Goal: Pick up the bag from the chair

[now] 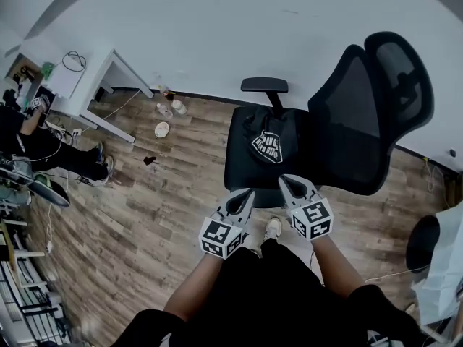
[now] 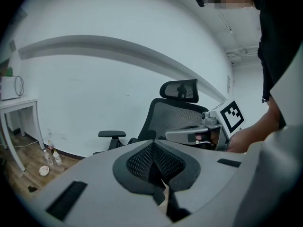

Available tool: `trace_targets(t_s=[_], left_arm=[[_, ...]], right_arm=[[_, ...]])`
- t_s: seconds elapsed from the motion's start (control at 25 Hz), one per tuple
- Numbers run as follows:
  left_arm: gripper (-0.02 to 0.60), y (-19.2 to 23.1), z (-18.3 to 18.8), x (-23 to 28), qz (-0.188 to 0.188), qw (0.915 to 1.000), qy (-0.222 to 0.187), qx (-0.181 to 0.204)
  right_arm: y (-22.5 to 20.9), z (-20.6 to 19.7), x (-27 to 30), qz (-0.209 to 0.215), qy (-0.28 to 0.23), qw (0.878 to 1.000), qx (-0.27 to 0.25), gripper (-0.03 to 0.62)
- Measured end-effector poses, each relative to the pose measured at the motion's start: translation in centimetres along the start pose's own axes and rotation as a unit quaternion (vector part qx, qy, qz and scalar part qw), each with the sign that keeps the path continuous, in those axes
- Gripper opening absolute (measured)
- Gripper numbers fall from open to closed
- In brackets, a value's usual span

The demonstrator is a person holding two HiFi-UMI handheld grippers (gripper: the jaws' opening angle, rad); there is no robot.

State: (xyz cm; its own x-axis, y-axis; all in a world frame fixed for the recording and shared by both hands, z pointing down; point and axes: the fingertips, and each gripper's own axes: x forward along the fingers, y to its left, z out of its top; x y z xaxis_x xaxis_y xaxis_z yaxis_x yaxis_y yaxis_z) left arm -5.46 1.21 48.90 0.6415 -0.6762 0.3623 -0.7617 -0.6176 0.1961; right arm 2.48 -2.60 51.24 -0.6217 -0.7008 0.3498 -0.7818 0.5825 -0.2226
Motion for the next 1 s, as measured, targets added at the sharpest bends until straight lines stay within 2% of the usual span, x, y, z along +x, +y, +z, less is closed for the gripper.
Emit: trace_targets(t_s=[0.24,0.44,1.0], left_arm=[[0.023,2.0,0.9,1.2,0.014,0.9998,0.007,0.012],[0.021,3.8,1.3,2.5,0.015,0.9998,0.01,0.007],[0.021,11.6,6.1,9.0,-0.06,0.9978,0.002,0.029]], right_arm=[[-2.2,0.2,0.5,-0.009,-0.002,1.0,0.009,0.021],[-3.3,0.6,1.5,-0.02,-0.001,1.0,0.011,0.021],[-7.6,4.5,7.9,-0.097,0.009,0.995,0.022,0.021]])
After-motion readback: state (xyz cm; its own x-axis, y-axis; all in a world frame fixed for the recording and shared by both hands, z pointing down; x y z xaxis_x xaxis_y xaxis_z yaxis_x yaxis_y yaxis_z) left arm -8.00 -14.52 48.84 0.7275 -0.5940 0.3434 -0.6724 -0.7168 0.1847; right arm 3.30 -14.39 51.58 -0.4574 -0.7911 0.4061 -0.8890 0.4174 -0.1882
